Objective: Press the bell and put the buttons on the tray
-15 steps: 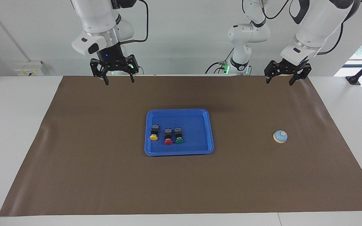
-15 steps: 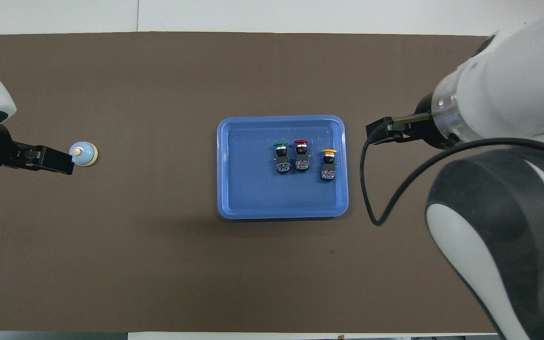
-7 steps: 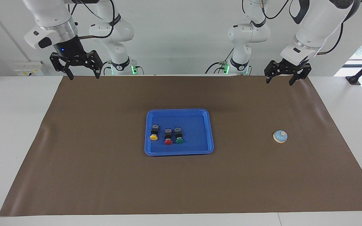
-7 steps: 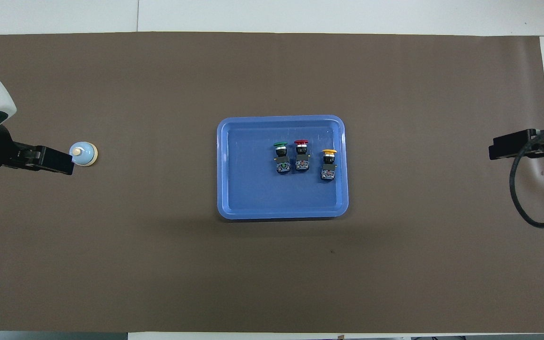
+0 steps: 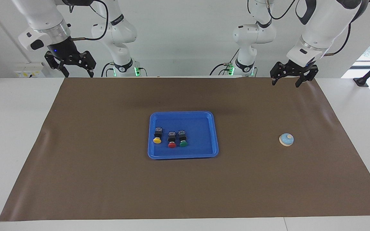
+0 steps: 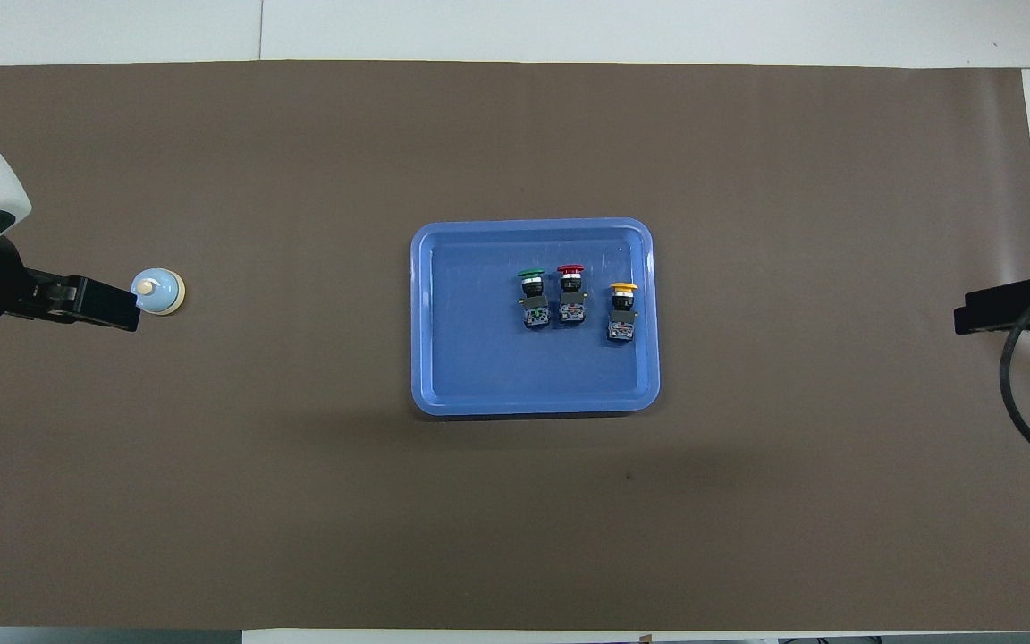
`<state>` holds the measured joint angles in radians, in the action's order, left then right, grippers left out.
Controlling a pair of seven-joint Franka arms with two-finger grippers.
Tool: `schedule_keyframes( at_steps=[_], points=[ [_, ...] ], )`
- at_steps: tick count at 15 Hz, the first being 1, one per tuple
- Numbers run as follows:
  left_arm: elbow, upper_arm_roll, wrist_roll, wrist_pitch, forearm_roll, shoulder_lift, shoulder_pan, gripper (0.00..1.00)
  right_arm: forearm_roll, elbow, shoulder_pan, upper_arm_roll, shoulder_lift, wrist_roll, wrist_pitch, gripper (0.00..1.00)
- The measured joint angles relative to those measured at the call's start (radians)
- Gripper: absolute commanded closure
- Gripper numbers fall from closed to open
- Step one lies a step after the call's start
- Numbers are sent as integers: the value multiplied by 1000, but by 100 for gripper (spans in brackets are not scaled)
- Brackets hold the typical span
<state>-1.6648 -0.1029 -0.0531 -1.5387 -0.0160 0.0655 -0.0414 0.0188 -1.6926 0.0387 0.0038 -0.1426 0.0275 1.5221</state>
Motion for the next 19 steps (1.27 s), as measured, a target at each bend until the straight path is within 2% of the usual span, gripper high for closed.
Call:
schedule_keyframes(
  at_steps=[15,19],
  points=[
    [0,-1,0,0,0,0,-1,0,0,-11,15,1,-3,-1,0,0],
    [3,-22,9,-23,0,1,-34,0,0,-11,15,1,-3,-1,0,0]
  ],
)
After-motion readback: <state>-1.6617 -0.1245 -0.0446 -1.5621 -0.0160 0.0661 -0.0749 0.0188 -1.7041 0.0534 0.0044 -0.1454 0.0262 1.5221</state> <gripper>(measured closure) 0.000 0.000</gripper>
